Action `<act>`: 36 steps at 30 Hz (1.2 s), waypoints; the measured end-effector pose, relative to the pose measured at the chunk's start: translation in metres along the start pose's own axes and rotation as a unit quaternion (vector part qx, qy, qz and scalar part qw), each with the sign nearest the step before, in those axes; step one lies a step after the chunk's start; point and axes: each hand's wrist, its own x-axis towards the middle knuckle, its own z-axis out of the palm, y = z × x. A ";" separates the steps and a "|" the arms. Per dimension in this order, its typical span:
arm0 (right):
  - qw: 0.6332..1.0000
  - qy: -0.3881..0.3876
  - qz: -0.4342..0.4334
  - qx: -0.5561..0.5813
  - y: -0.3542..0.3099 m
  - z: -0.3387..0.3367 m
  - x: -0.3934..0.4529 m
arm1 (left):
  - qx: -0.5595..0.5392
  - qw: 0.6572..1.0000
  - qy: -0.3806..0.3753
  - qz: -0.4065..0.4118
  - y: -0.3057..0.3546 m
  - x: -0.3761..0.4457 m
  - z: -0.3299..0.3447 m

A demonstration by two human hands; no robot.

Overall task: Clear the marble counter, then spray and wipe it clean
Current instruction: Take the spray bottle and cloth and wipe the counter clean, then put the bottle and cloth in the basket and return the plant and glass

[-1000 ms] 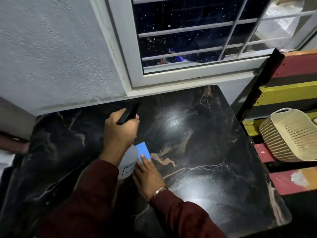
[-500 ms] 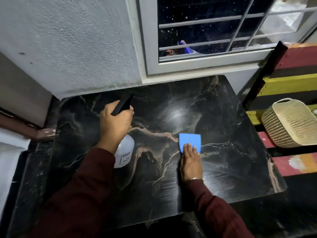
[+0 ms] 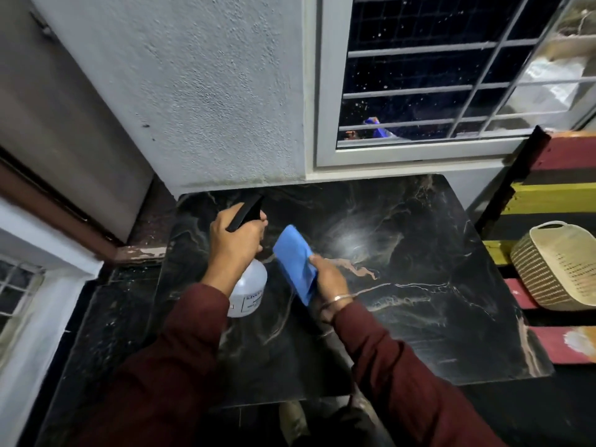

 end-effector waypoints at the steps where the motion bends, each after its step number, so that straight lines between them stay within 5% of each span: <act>1: 0.997 -0.001 0.021 0.068 -0.011 0.001 -0.005 | -0.007 1.000 -0.004 0.005 0.003 -0.002 -0.002; 12: 0.961 -0.117 -0.012 0.249 -0.096 -0.039 -0.067 | -0.072 0.994 -0.044 0.075 0.027 -0.014 0.013; 21: 0.971 0.014 -0.094 0.219 -0.133 -0.128 -0.092 | -0.111 0.967 -0.167 0.159 0.059 -0.049 0.090; 32: 0.949 0.130 -0.120 0.262 -0.190 -0.349 -0.110 | -0.220 0.938 -0.166 0.209 0.108 -0.153 0.285; 36: 0.950 0.148 -0.110 0.251 -0.210 -0.432 -0.115 | -0.173 0.948 -0.173 0.205 0.111 -0.184 0.363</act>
